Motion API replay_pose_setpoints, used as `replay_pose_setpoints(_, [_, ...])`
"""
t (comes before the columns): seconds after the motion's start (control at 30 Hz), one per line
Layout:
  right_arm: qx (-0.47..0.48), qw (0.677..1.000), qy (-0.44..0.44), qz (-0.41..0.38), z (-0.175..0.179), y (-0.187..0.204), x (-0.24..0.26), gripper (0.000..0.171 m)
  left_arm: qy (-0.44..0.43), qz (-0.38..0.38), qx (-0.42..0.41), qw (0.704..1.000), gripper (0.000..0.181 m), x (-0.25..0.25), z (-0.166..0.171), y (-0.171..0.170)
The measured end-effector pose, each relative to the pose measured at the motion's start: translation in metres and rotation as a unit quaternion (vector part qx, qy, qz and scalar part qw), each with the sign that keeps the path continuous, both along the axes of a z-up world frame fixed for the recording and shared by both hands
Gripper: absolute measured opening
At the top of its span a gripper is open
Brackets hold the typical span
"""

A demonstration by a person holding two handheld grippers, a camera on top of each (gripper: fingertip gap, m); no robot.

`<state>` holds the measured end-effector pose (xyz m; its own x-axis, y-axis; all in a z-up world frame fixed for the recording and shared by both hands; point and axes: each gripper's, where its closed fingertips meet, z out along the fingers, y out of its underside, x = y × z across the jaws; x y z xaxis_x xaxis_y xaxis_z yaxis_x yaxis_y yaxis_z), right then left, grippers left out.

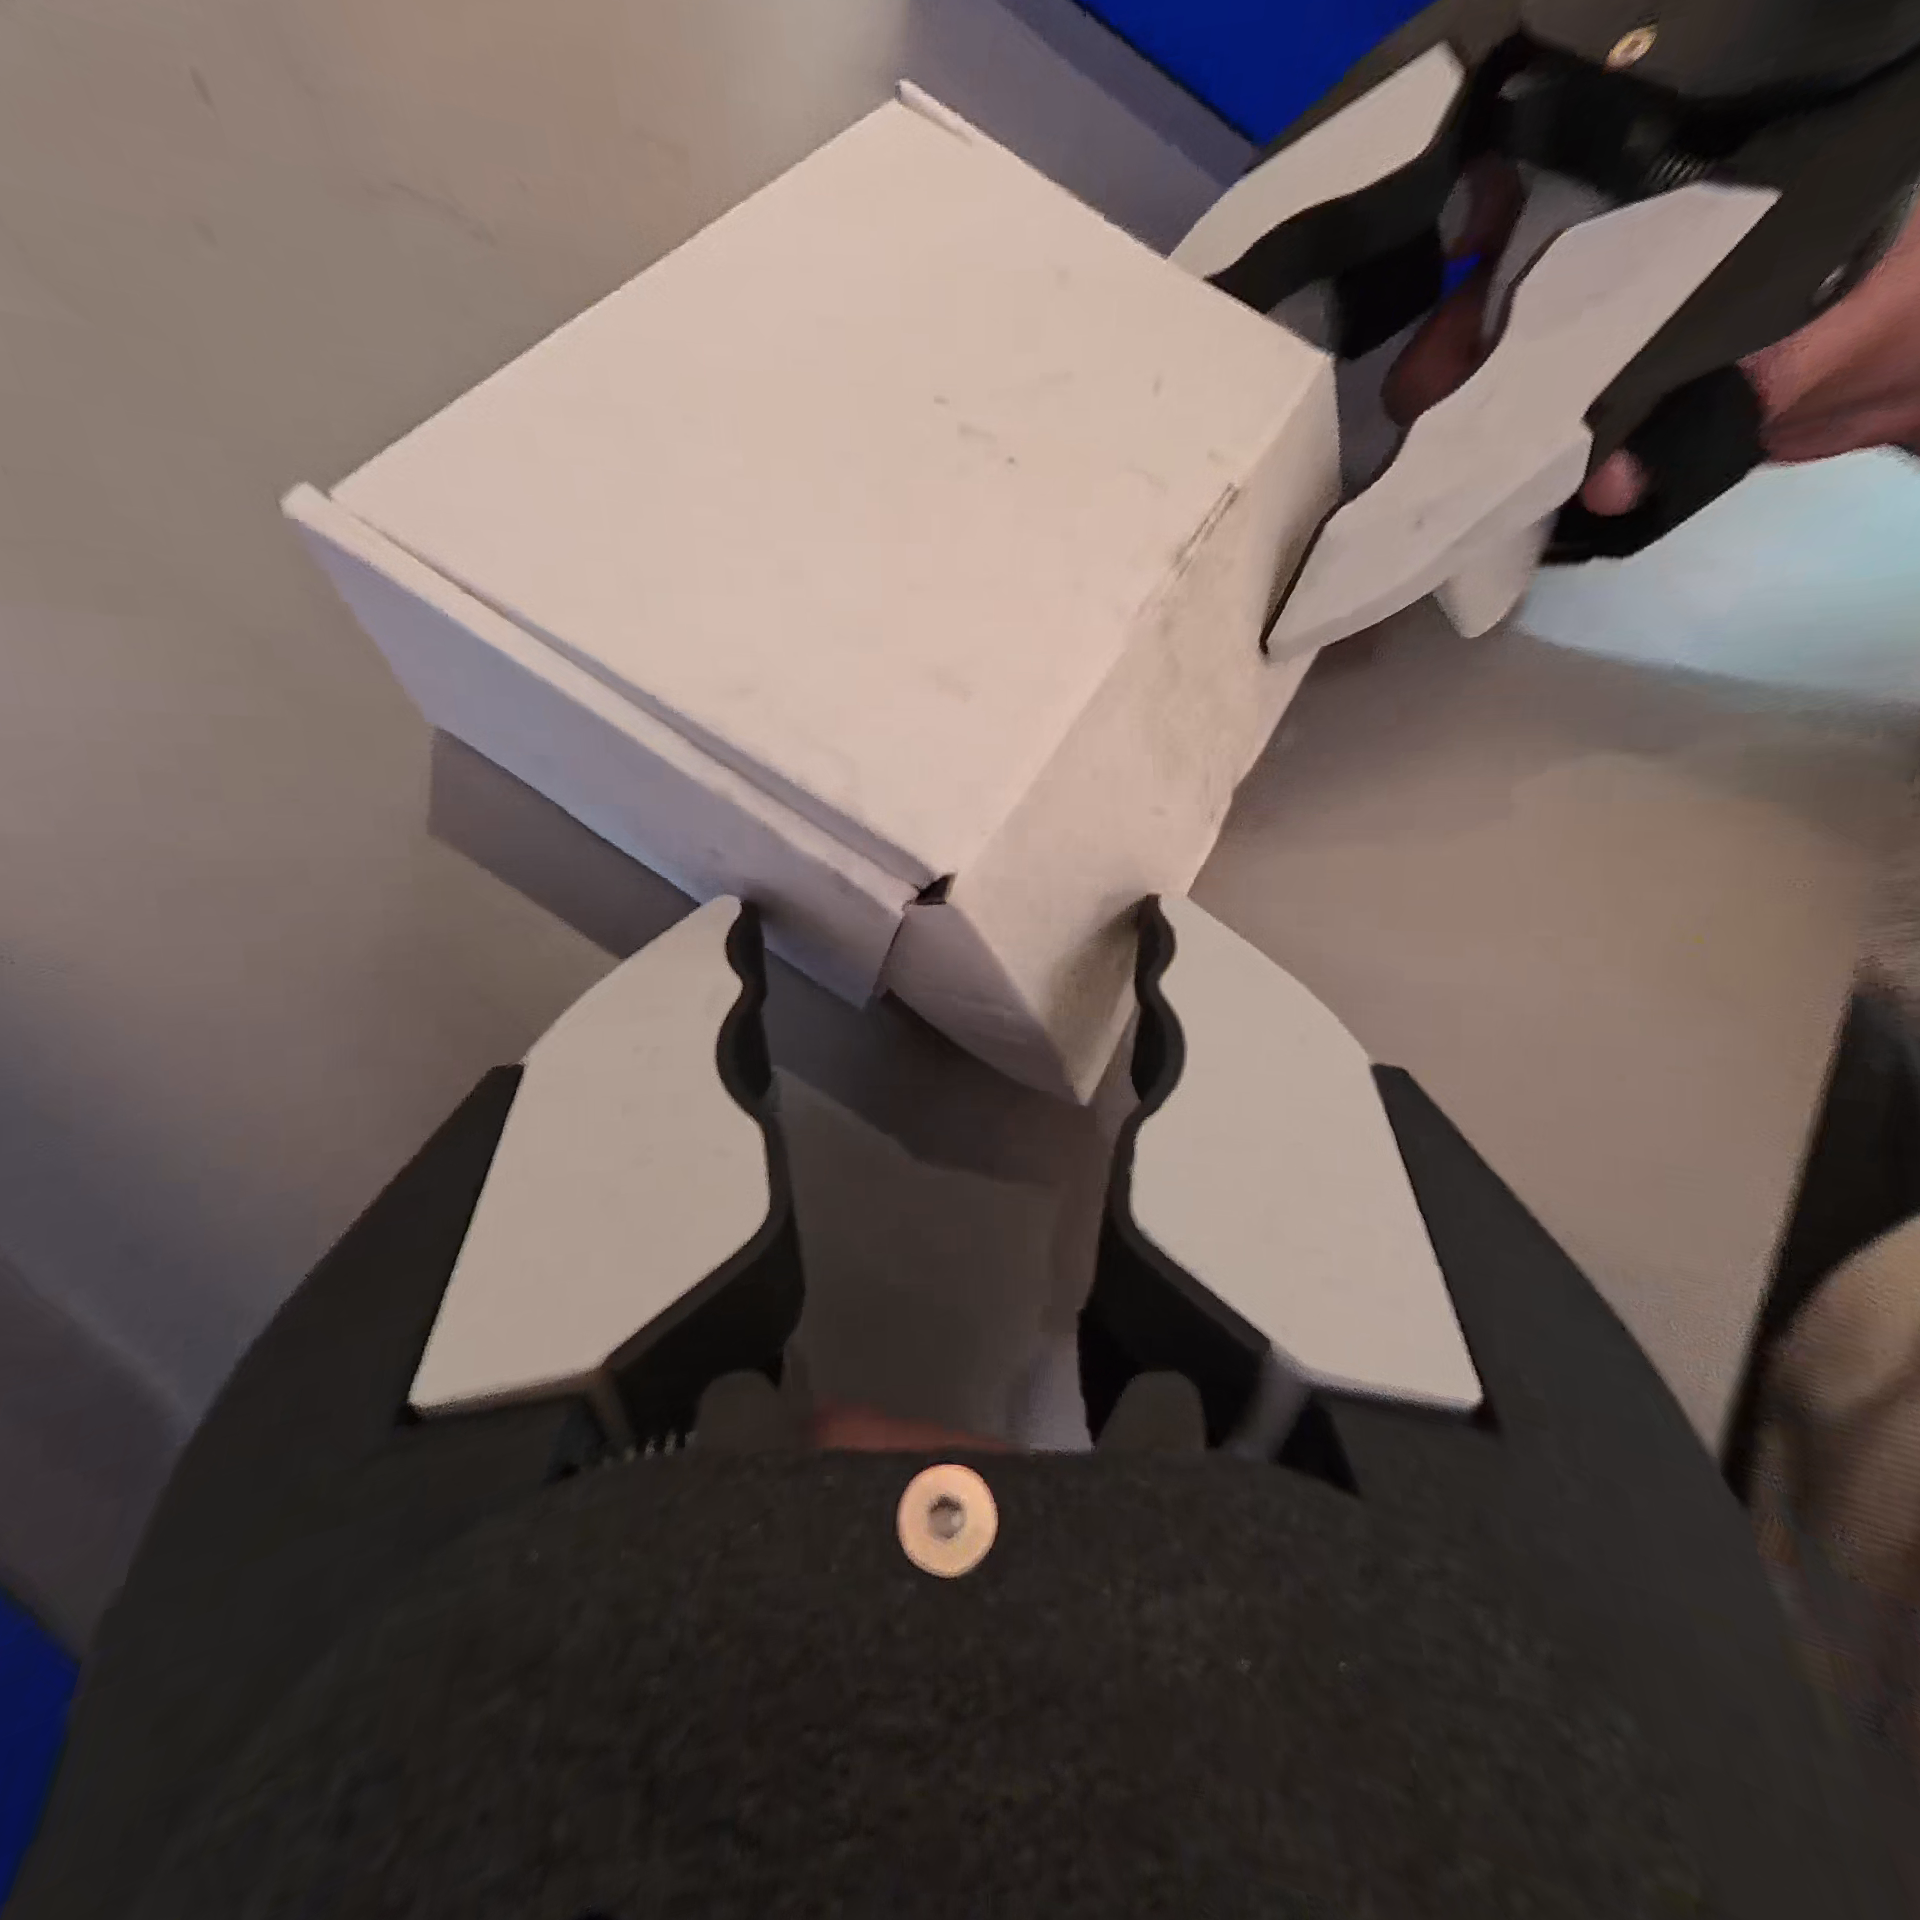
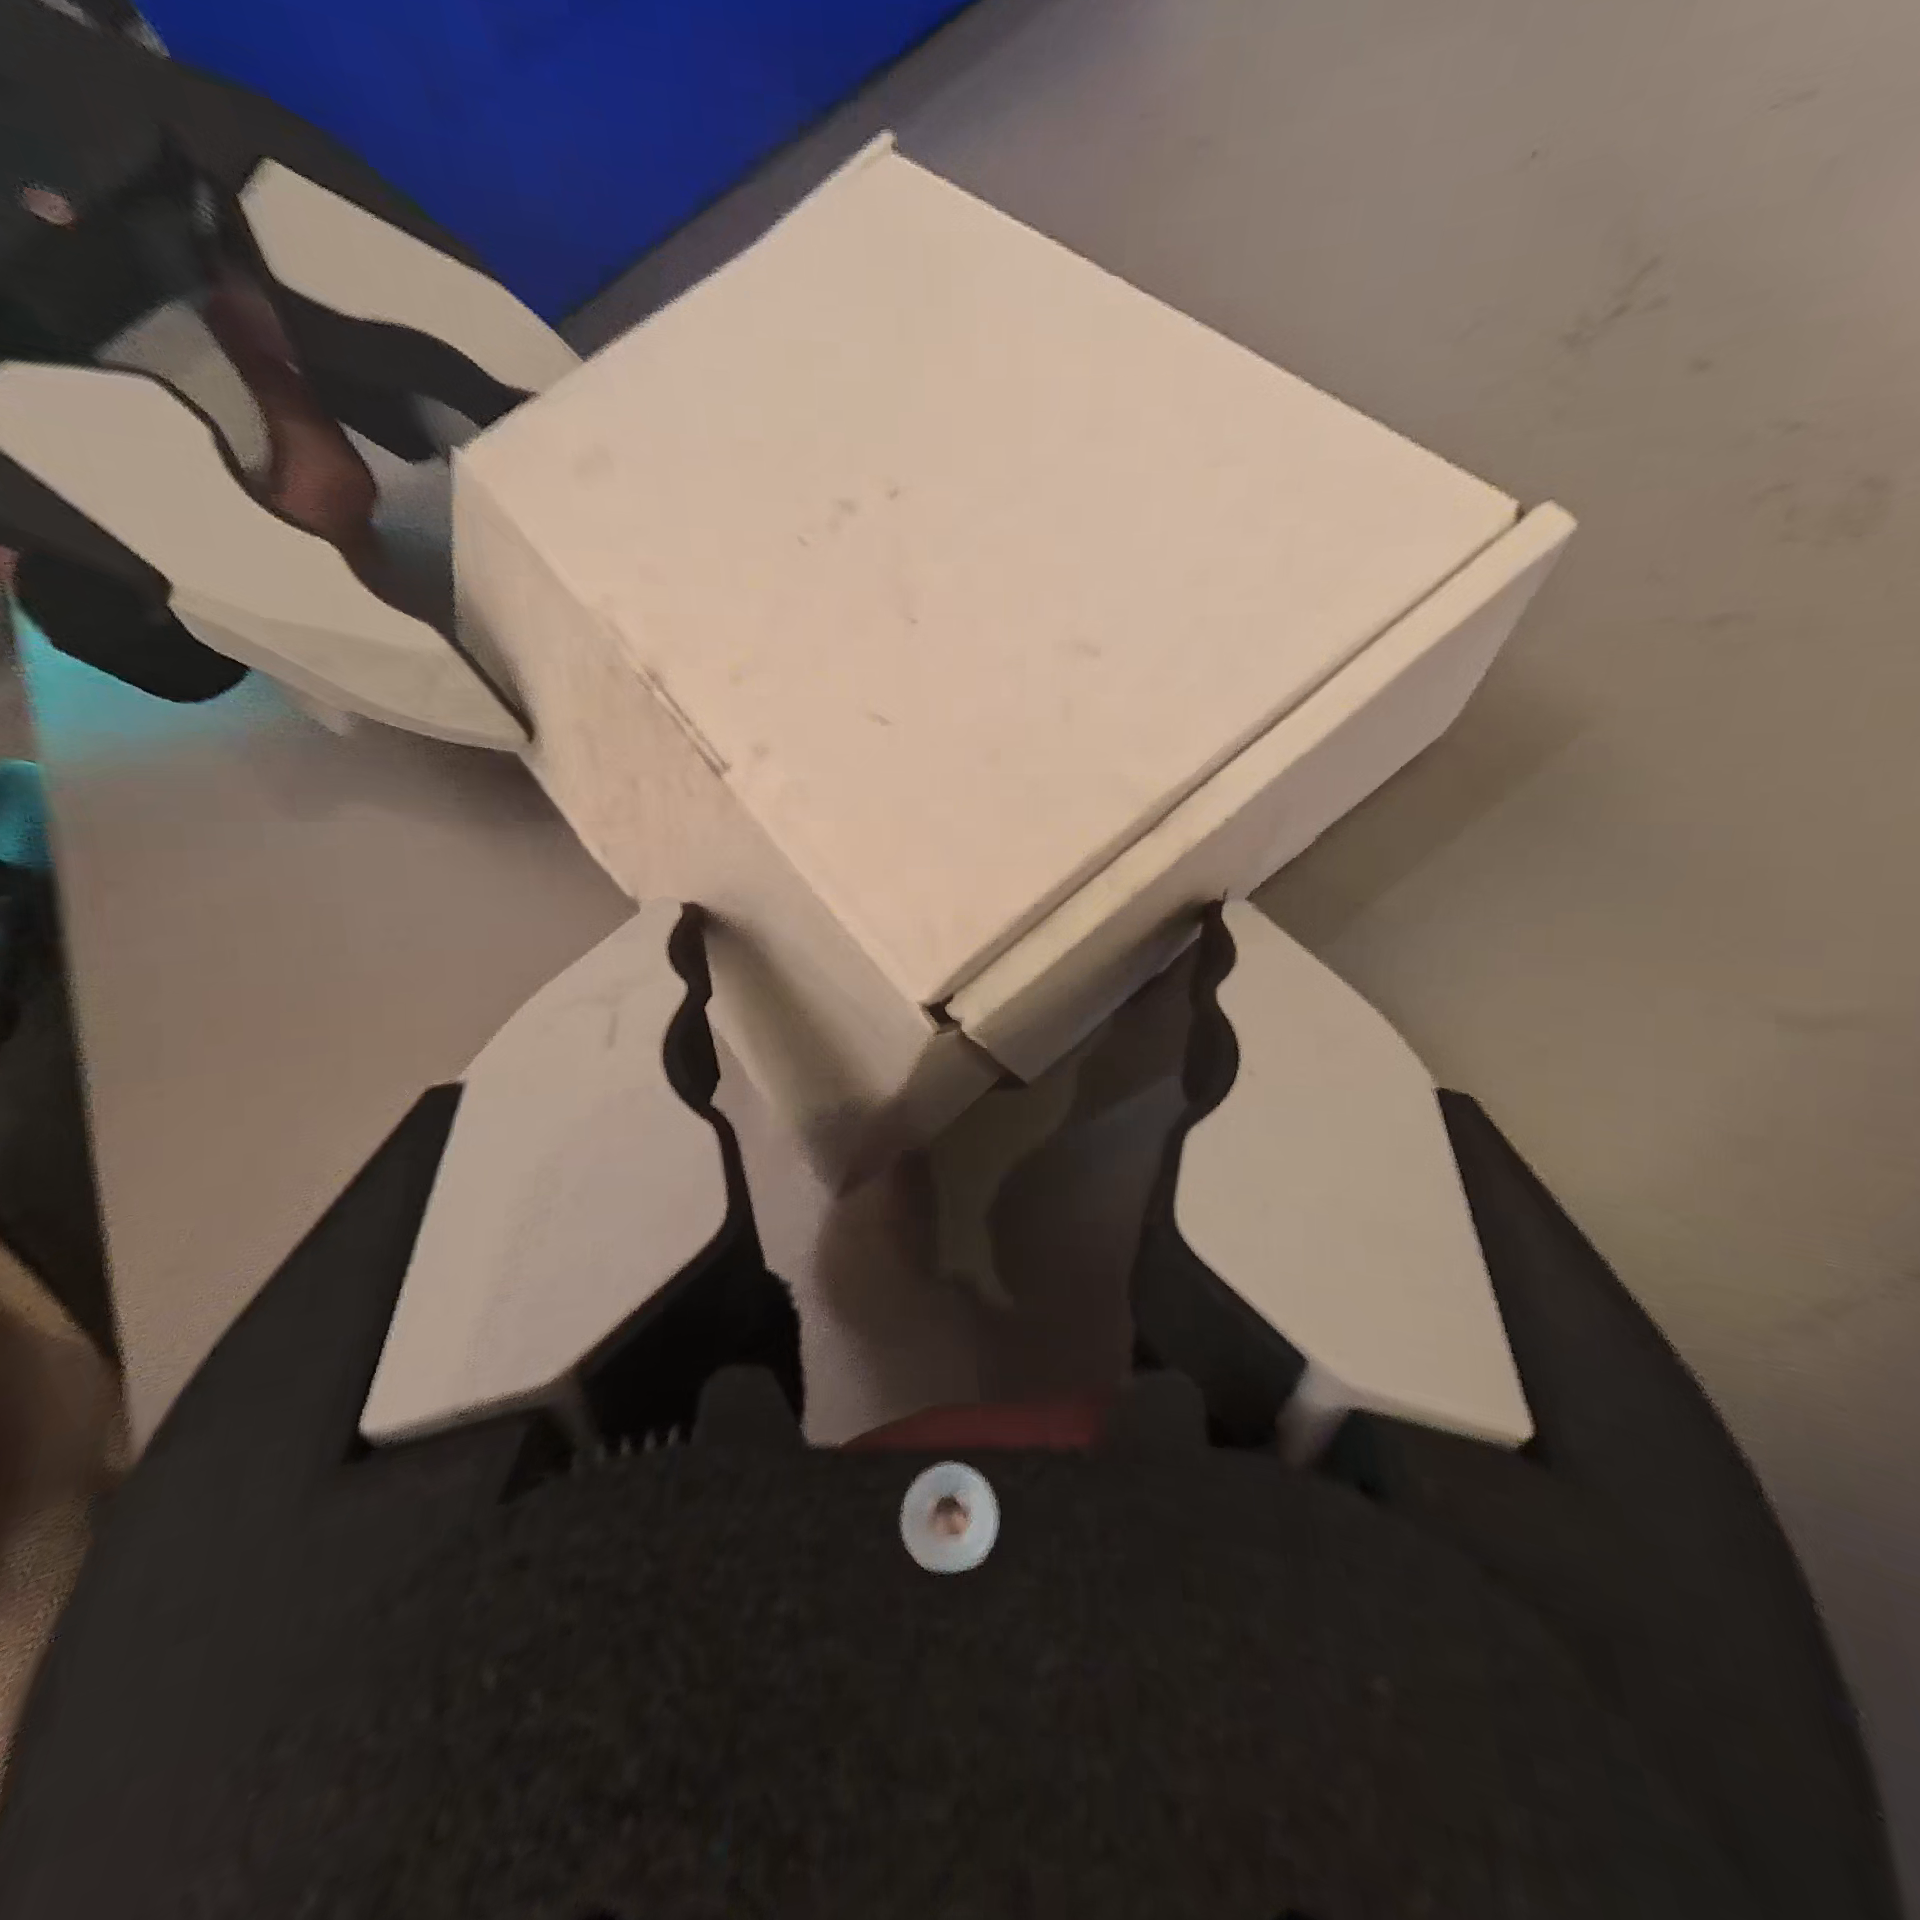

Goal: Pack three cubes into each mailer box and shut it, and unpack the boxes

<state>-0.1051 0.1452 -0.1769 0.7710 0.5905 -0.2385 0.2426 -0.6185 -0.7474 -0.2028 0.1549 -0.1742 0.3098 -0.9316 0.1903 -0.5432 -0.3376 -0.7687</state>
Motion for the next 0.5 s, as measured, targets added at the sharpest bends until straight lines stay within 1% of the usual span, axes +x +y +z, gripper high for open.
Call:
replay_pose_setpoints(0.13, [0.018,0.998,-0.056,-0.019,-0.006,0.006,0.001,0.088,0.033,0.028,0.06,0.997,0.06,0.002,-0.005,0.009])
replay_pose_setpoints(0.23, [0.017,0.998,-0.066,-0.01,-0.007,0.004,0.003,0.089,0.032,0.025,0.056,0.998,0.061,0.002,-0.004,0.008])
replay_pose_setpoints(0.3, [-0.003,0.999,-0.042,0.004,-0.003,-0.001,0.003,0.084,0.036,0.016,0.054,0.998,0.061,0.0,-0.004,0.007])
replay_pose_setpoints(0.37, [-0.015,1.0,-0.012,0.019,-0.001,-0.005,0.005,0.075,0.031,0.009,0.055,0.998,0.063,-0.001,-0.003,0.009])
replay_pose_setpoints(0.43, [-0.014,1.0,0.003,0.019,-0.001,-0.003,0.007,0.074,0.021,0.003,0.043,0.999,0.062,0.0,-0.003,0.01])
replay_pose_setpoints(0.5, [-0.002,1.0,-0.009,0.014,-0.002,0.0,0.007,0.074,0.022,0.005,0.05,0.999,0.061,0.0,-0.004,0.013])
